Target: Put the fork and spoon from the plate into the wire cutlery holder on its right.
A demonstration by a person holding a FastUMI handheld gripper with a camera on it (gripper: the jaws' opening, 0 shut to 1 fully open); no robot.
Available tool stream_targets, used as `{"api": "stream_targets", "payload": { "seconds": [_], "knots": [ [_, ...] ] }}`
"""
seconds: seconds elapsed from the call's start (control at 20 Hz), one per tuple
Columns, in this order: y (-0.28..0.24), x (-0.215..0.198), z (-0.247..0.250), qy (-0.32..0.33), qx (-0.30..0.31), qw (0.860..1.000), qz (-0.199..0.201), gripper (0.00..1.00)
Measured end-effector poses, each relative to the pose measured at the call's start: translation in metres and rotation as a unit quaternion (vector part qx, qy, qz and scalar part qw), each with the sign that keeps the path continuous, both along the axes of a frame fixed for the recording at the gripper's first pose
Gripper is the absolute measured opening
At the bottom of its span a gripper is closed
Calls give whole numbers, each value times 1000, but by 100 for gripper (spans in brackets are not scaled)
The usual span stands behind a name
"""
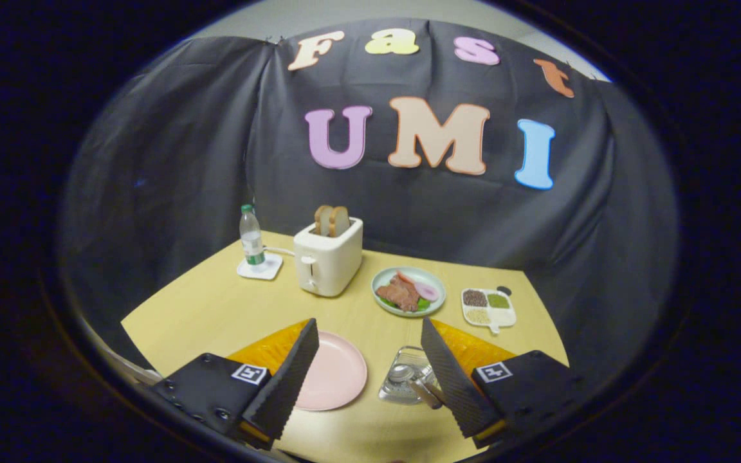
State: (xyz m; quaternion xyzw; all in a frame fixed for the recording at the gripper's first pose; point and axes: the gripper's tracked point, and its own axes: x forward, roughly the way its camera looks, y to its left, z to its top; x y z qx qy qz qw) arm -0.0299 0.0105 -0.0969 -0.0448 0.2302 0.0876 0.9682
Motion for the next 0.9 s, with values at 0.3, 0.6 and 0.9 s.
{"api": "stream_targets", "payload": {
  "seconds": [0.3,0.6,0.9],
  "knots": [
    [23,4,30,-98,27,995,-21,100],
    [25,20,53,-146,41,987,-50,100],
    [19,26,53,-141,47,987,-58,100]
  ]
}}
